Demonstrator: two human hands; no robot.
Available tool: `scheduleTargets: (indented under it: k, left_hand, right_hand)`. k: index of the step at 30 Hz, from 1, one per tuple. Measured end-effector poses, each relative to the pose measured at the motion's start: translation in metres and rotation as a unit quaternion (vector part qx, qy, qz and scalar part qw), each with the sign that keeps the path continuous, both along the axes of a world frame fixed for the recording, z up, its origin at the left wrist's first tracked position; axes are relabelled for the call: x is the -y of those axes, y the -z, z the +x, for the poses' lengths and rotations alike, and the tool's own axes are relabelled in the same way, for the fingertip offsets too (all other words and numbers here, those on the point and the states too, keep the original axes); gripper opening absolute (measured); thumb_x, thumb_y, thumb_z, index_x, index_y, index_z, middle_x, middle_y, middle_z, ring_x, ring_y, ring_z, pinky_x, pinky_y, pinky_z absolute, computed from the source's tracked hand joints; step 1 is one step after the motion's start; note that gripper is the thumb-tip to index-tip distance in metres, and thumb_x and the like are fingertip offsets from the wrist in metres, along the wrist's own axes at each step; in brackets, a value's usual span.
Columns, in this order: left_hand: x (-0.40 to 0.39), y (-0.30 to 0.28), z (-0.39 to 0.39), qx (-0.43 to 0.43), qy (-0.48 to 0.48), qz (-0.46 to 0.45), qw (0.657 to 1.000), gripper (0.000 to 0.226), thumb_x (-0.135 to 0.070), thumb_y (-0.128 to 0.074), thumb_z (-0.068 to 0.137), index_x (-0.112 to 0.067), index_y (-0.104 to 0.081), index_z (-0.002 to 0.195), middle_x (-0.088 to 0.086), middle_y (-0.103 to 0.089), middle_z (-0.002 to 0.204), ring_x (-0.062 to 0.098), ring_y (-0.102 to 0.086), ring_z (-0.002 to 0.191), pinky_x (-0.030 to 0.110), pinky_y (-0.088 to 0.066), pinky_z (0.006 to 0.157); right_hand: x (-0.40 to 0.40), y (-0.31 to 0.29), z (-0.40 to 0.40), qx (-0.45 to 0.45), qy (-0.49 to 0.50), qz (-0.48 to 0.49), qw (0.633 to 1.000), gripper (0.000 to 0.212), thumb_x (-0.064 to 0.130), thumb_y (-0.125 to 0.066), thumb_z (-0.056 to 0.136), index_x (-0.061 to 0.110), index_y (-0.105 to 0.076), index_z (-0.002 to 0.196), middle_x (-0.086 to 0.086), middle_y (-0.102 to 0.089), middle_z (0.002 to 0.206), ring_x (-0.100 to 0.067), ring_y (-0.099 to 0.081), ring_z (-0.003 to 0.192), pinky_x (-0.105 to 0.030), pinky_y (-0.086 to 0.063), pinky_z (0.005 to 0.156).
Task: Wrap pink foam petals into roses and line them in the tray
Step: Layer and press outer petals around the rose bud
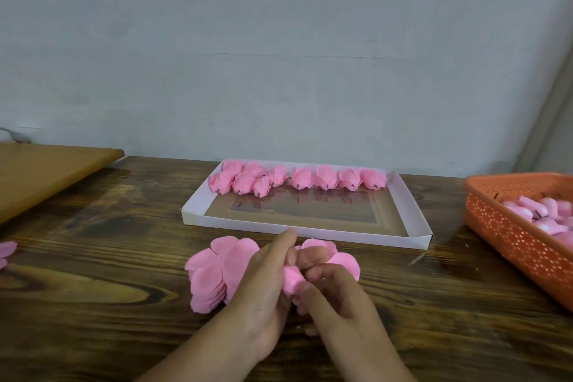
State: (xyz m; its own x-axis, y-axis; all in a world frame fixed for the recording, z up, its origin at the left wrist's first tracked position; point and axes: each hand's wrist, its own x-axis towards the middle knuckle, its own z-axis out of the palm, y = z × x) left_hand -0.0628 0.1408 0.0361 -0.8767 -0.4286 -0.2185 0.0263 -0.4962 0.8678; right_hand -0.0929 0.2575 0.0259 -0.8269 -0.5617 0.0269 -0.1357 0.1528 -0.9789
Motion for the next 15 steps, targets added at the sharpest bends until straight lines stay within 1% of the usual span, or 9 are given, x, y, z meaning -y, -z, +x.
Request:
scheduleTargets:
  k: [2, 4, 6, 7, 9, 11, 12, 14, 15]
  left_hand:
    - [-0.003, -0.001, 0.002, 0.015, 0.002, -0.039, 0.999, 0.047, -0.047, -0.059, 0.091, -0.022, -0.045, 0.053, 0.000, -0.079, 0.105, 0.035, -0.071, 0.094, 0.045, -0.039, 0.074]
    - [-0.006, -0.002, 0.002, 0.017, 0.003, -0.068, 0.998, 0.046, -0.049, -0.054, 0.095, -0.020, -0.057, 0.059, -0.005, -0.077, 0.112, 0.041, -0.067, 0.108, 0.039, -0.036, 0.067]
    - [-0.010, -0.004, 0.002, 0.014, 0.005, -0.069, 0.998, 0.043, -0.050, -0.048, 0.098, -0.020, -0.077, 0.087, -0.009, -0.076, 0.115, 0.037, -0.060, 0.102, 0.037, -0.035, 0.066]
    - [-0.010, -0.005, 0.002, 0.013, 0.006, -0.071, 0.997, 0.045, -0.050, -0.047, 0.098, -0.017, -0.078, 0.103, -0.009, -0.076, 0.116, 0.034, -0.058, 0.101, 0.036, -0.036, 0.066]
    - [-0.011, -0.007, 0.002, 0.014, 0.003, -0.082, 0.997, 0.050, -0.050, -0.044, 0.100, -0.014, -0.076, 0.112, -0.010, -0.076, 0.115, 0.034, -0.066, 0.101, 0.034, -0.038, 0.062]
    - [-0.012, -0.007, 0.003, 0.006, 0.001, -0.084, 0.996, 0.050, -0.049, -0.043, 0.101, -0.013, -0.077, 0.107, -0.009, -0.076, 0.114, 0.033, -0.071, 0.107, 0.031, -0.039, 0.058]
    - [-0.012, -0.006, 0.003, -0.005, 0.000, -0.081, 0.997, 0.050, -0.049, -0.043, 0.102, -0.013, -0.078, 0.098, -0.009, -0.076, 0.115, 0.036, -0.070, 0.109, 0.030, -0.038, 0.057]
    - [-0.011, -0.004, 0.002, -0.029, 0.011, -0.082, 0.996, 0.050, -0.052, -0.048, 0.098, -0.019, -0.071, 0.070, -0.007, -0.076, 0.117, 0.043, -0.067, 0.110, 0.028, -0.037, 0.055]
    - [-0.011, -0.003, 0.002, -0.036, 0.021, -0.083, 0.996, 0.050, -0.055, -0.051, 0.093, -0.018, -0.063, 0.062, -0.005, -0.076, 0.117, 0.042, -0.068, 0.112, 0.027, -0.039, 0.054]
  right_hand:
    - [0.003, 0.001, -0.002, 0.064, -0.006, -0.049, 0.997, 0.013, 0.023, -0.073, 0.085, 0.026, -0.065, 0.094, 0.002, -0.076, 0.088, -0.012, -0.071, 0.082, -0.031, -0.059, 0.070]
    - [0.004, -0.001, -0.003, 0.109, -0.017, -0.079, 0.991, 0.016, 0.016, -0.074, 0.085, 0.016, -0.064, 0.098, -0.005, -0.076, 0.085, -0.013, -0.071, 0.074, -0.024, -0.056, 0.062]
    - [0.004, -0.003, -0.005, 0.126, -0.027, -0.093, 0.987, 0.012, 0.008, -0.072, 0.086, 0.011, -0.065, 0.096, -0.008, -0.074, 0.079, -0.013, -0.069, 0.068, -0.024, -0.056, 0.061]
    - [0.003, -0.004, -0.006, 0.126, -0.030, -0.097, 0.987, 0.011, 0.005, -0.071, 0.086, 0.010, -0.066, 0.095, -0.009, -0.074, 0.076, -0.014, -0.068, 0.066, -0.026, -0.057, 0.061]
    - [0.002, -0.003, -0.006, 0.100, -0.027, -0.101, 0.990, 0.013, 0.002, -0.071, 0.086, 0.011, -0.068, 0.095, -0.010, -0.074, 0.075, -0.016, -0.067, 0.064, -0.032, -0.060, 0.066]
    - [0.001, -0.003, -0.005, 0.073, -0.025, -0.104, 0.992, 0.018, 0.001, -0.072, 0.085, 0.013, -0.069, 0.098, -0.010, -0.075, 0.077, -0.019, -0.067, 0.063, -0.035, -0.061, 0.068]
    - [0.001, -0.003, -0.004, 0.071, -0.028, -0.110, 0.991, 0.018, 0.000, -0.071, 0.085, 0.013, -0.070, 0.098, -0.011, -0.075, 0.077, -0.019, -0.067, 0.063, -0.034, -0.060, 0.067]
    - [-0.001, -0.004, -0.006, 0.080, -0.042, -0.126, 0.988, 0.018, -0.002, -0.071, 0.085, 0.015, -0.074, 0.093, -0.012, -0.074, 0.077, -0.019, -0.067, 0.065, -0.029, -0.059, 0.065]
    - [-0.002, -0.004, -0.007, 0.089, -0.053, -0.134, 0.986, 0.020, -0.002, -0.071, 0.085, 0.017, -0.076, 0.090, -0.013, -0.074, 0.077, -0.019, -0.067, 0.066, -0.027, -0.058, 0.065]
